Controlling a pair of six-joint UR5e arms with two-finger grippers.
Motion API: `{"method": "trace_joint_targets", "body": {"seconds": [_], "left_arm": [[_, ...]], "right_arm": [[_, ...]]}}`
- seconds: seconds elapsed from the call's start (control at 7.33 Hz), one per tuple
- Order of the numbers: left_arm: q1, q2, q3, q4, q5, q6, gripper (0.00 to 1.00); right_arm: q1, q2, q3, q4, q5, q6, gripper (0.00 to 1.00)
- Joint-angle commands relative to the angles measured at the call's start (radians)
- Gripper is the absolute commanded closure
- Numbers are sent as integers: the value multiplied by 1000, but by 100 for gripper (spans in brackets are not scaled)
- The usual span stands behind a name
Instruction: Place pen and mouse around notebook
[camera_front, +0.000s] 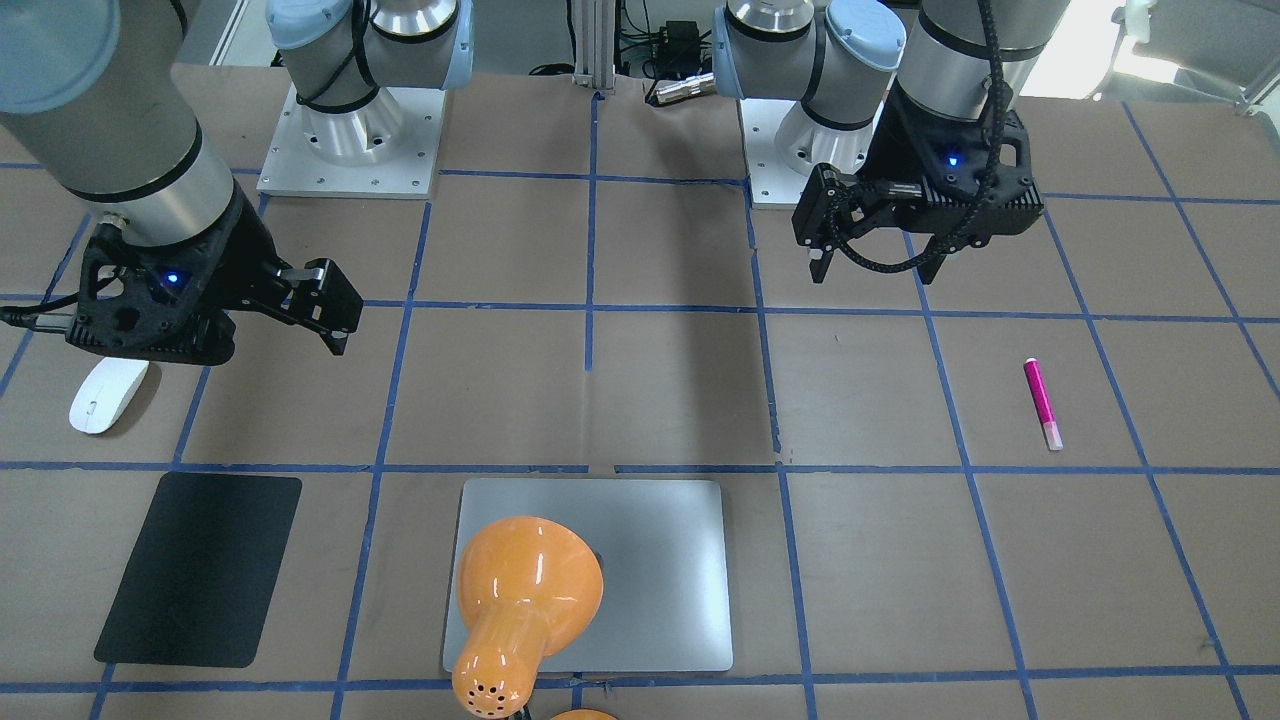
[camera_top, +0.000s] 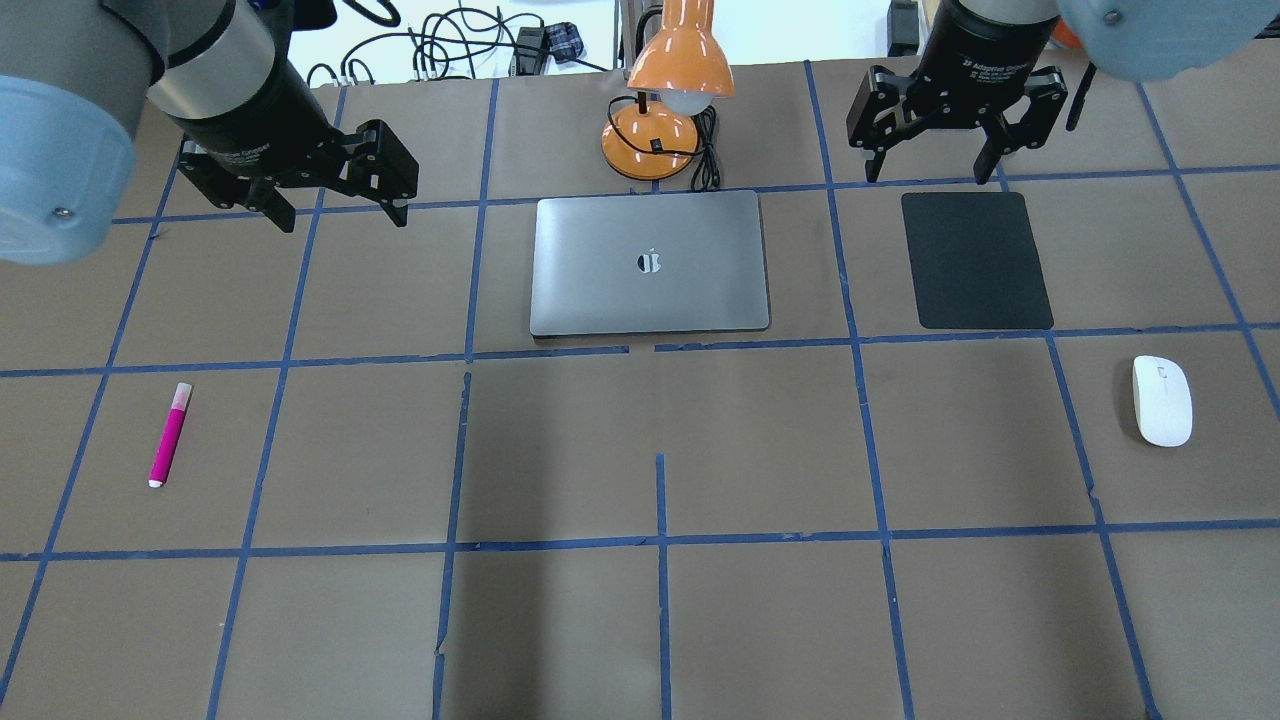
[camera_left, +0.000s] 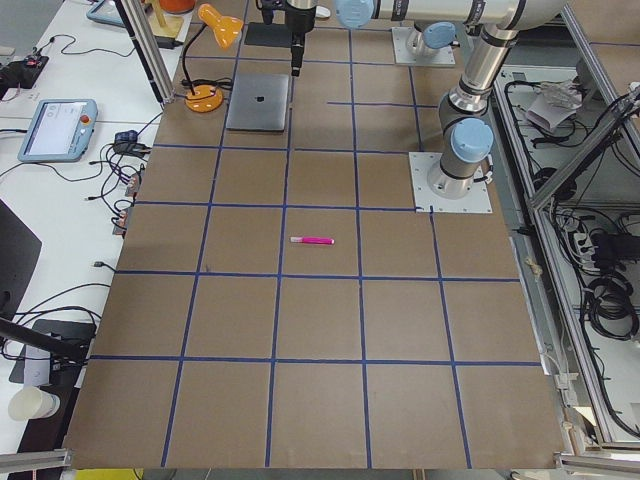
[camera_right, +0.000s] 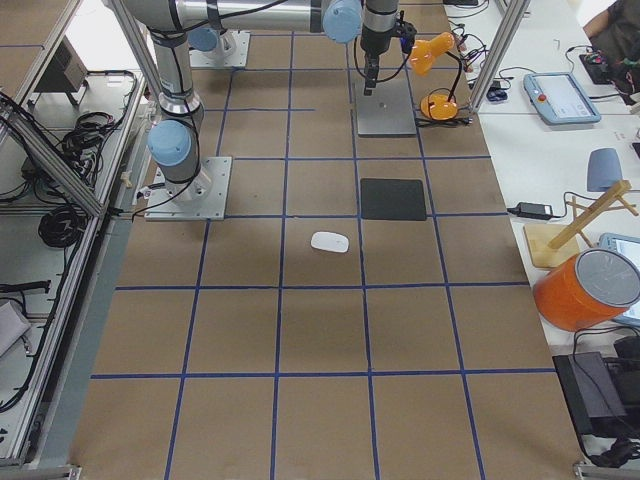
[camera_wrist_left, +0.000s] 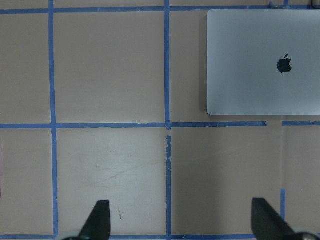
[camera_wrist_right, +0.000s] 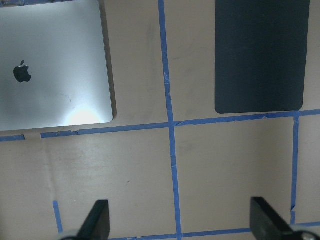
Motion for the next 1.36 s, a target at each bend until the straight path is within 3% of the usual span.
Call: {"method": "trace_joint_targets", "body": {"seconds": [0.0,0.41,0.68,0.82,0.95,1.23], "left_arm": [[2,0,0,0,0,0,0],[31,28,-3,-38,2,17,0],[149,54,-5,-135,58,47,0],[257,45,-18,-147,51,199,0],[406,45,-96,-127,51,365,0],[629,19,-295,152,44,675,0]], "right_arm": [[-15,5,4,-1,0,-14,0],[-88,8,21,-54,-61,-98,0],[-277,8,140,-118,-46,-242,0],[-358,8,209,-196,-57,-352,0],[-438,8,284,-267,-51,-430,0],[-518,14,460,-497,-49,-532,0]]}}
